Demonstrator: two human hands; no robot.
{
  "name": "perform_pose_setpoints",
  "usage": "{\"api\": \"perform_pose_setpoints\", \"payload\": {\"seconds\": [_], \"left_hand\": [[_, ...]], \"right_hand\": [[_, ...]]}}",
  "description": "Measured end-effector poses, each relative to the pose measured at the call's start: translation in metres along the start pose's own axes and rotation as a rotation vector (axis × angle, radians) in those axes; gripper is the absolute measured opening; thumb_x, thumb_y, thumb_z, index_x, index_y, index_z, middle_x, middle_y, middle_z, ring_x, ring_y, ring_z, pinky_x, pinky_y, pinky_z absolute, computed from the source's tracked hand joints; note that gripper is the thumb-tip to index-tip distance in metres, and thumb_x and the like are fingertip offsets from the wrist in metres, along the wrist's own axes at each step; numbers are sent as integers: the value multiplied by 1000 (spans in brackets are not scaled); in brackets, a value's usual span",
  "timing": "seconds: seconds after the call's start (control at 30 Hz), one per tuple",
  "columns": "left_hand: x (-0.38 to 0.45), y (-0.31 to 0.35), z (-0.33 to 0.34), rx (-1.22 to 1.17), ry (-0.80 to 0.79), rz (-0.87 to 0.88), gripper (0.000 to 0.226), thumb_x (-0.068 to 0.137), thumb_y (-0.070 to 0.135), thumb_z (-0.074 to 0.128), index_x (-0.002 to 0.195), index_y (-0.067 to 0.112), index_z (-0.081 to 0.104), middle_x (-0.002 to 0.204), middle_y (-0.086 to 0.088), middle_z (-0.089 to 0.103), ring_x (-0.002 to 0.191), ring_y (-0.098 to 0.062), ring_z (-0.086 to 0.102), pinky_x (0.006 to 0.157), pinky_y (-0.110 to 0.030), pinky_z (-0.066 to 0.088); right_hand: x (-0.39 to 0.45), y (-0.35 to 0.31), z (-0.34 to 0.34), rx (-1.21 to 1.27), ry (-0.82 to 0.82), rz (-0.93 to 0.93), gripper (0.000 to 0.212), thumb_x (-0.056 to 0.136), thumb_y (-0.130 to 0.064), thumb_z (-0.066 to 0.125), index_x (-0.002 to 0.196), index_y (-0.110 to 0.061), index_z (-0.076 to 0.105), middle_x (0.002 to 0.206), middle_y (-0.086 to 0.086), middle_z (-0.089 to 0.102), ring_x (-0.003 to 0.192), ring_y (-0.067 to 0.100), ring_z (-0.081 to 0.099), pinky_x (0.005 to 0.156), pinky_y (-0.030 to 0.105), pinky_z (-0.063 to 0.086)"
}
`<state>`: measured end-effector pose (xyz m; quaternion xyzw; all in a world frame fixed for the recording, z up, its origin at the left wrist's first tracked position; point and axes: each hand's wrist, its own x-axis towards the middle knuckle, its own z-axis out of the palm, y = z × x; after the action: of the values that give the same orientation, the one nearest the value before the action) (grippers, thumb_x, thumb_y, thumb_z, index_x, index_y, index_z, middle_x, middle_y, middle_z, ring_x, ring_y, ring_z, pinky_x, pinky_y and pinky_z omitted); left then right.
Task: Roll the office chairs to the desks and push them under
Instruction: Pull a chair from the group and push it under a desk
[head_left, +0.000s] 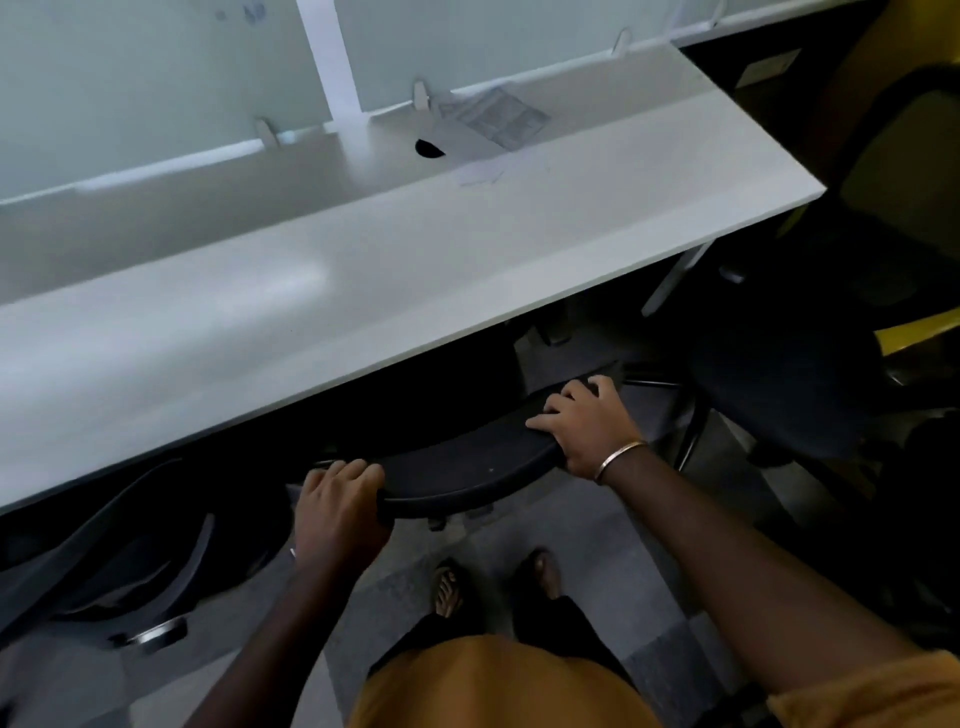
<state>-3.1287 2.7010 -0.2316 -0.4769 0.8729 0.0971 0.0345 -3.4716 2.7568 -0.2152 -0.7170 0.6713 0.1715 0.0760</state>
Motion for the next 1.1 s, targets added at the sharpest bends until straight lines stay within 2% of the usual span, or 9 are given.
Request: {"api": "perform_pose_setpoints", "payload": {"seconds": [0.17, 0.3, 0.47, 0.6, 0.7, 0.87, 0.97, 1.1], "left_hand": [[39, 14, 0, 2, 33, -9, 27, 67, 31, 76, 75, 24, 51, 74, 5, 54, 75, -26, 60, 73, -38, 42], [69, 36, -2, -4, 49, -51, 24, 68, 34, 71, 76, 23, 50, 74, 4, 52, 73, -27, 59, 69, -40, 41], [100, 36, -6, 4, 105, -87, 20, 64, 34, 63, 77, 24, 51, 75, 3, 53, 74, -30, 59, 67, -41, 40], [109, 7, -13, 51, 96, -87, 28, 59, 40, 61, 80, 23, 53, 78, 3, 53, 76, -31, 59, 68, -42, 36], [118, 3, -17, 86, 69, -86, 34, 57, 42, 61, 84, 23, 56, 80, 4, 54, 76, -31, 60, 68, -42, 35], [124, 0, -19, 108, 11, -77, 47, 57, 49, 66, 95, 22, 61, 84, 2, 54, 80, -32, 62, 69, -42, 38], [125, -11, -20, 91, 3, -15, 56, 59, 65, 67, 97, 26, 57, 88, 3, 55, 83, -30, 64, 70, -43, 41], [128, -28, -21, 44, 11, 66, 64, 60, 77, 73, 96, 27, 54, 91, 5, 54, 84, -28, 63, 72, -42, 41]], "right_hand": [[37, 35, -18, -38, -59, 70, 53, 75, -38, 77, 127, -47, 66, 137, -1, 55, 142, 33, 37, 117, 67, 16], [72, 66, -31, -63, -58, 97, 51, 83, -35, 73, 131, -45, 62, 144, 3, 47, 143, 35, 32, 120, 66, 10], [106, 83, -38, -19, -32, 87, 46, 77, -33, 77, 122, -38, 68, 138, 6, 51, 131, 36, 43, 115, 75, 12], [115, 66, -27, 55, 22, 84, 44, 63, -23, 83, 104, -34, 70, 121, 3, 55, 117, 33, 50, 111, 79, 14], [119, 66, -25, 95, 83, 90, 45, 58, -20, 84, 99, -33, 71, 114, 2, 55, 112, 33, 52, 111, 80, 15], [118, 67, -27, 131, 68, 132, 48, 61, -17, 83, 105, -31, 70, 121, 4, 52, 119, 34, 48, 115, 78, 12], [117, 59, -29, 136, 89, 180, 52, 58, -18, 85, 106, -32, 70, 127, 6, 52, 125, 35, 46, 116, 73, 18], [119, 44, -28, 185, 127, 273, 58, 55, -14, 87, 108, -31, 70, 128, 11, 53, 129, 39, 46, 117, 68, 24]]}}
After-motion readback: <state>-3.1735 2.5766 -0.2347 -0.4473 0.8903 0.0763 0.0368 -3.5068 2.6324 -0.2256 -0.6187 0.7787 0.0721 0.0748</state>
